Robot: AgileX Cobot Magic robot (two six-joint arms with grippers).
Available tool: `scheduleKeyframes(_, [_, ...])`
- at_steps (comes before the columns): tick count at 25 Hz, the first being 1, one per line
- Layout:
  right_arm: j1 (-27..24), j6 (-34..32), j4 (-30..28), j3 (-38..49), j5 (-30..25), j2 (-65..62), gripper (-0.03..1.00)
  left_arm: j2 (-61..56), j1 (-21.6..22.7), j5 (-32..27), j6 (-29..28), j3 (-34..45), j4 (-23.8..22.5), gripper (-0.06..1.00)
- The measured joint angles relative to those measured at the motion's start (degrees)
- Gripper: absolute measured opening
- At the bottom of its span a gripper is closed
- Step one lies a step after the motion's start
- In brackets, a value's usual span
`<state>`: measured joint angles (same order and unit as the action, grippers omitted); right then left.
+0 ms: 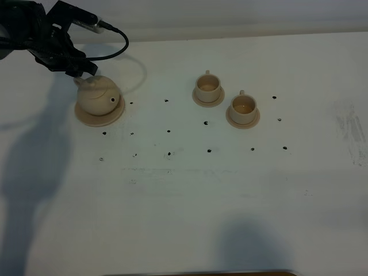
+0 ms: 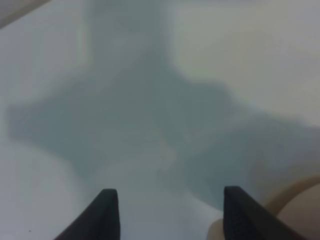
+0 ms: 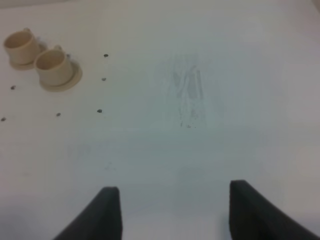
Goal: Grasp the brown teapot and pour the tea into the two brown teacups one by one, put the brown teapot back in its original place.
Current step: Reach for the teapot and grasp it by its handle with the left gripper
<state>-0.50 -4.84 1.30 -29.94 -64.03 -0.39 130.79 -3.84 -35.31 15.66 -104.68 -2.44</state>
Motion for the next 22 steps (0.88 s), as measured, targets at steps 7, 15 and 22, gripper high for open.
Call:
scheduleKeyframes(7, [0.0,0.0,0.0,0.0,0.0,0.0,0.49,-0.1,0.1,-0.8,0.0,0.0,0.8,0.44])
scheduleKeyframes(15, [0.0,0.0,0.0,0.0,0.0,0.0,0.49,-0.2,0.4,-4.6,0.0,-0.8,1.2,0.44])
scheduleKeyframes(22, [0.0,0.0,0.0,0.0,0.0,0.0,0.49,-1.0,0.4,-6.9,0.0,-1.7,1.3,0.44])
